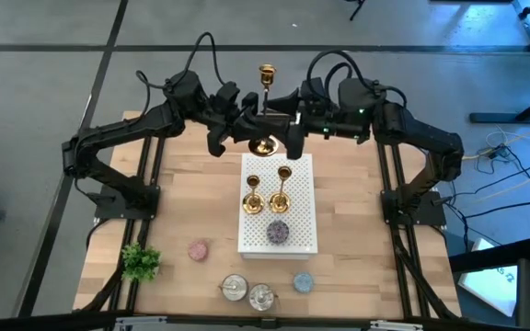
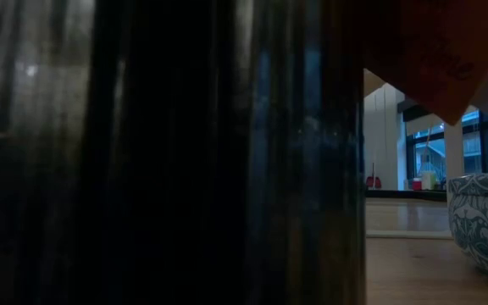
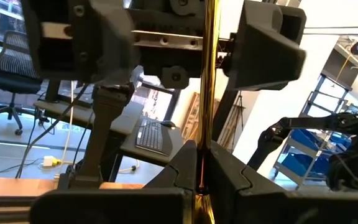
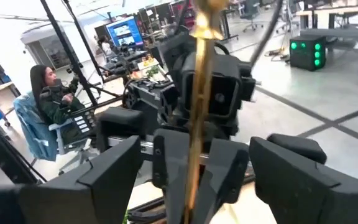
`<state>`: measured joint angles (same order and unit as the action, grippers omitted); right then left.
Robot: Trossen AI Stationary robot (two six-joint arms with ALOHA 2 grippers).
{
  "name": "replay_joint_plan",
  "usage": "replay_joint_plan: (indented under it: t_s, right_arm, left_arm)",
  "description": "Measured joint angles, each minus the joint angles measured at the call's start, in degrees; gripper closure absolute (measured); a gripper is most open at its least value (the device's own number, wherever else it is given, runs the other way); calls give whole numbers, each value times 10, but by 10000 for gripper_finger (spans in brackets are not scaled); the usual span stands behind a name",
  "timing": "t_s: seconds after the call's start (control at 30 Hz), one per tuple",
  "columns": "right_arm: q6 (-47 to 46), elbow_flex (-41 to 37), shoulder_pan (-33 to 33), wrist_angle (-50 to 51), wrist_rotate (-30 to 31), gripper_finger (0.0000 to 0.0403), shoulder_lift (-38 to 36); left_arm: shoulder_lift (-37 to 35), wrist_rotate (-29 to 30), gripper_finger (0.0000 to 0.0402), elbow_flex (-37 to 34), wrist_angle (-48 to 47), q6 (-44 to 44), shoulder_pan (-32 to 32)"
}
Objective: Pick & Place candle stick holders
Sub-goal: Put the gold candle holder on the shelf aligned with the other gold candle holders
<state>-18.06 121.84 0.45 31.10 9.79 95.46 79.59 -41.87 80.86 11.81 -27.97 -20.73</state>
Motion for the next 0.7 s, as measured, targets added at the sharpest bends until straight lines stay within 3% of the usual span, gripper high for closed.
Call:
replay_joint_plan:
  t_s: [0.27,0.7]
  right_arm:
    - [-12,0,-4,-1,-4,120,0]
    - [7,0,-17,22,-10,291,4]
  left_arm:
    - [0,1,389,0,-1,1,0]
    - [0,31,389,0,-30,24,-2]
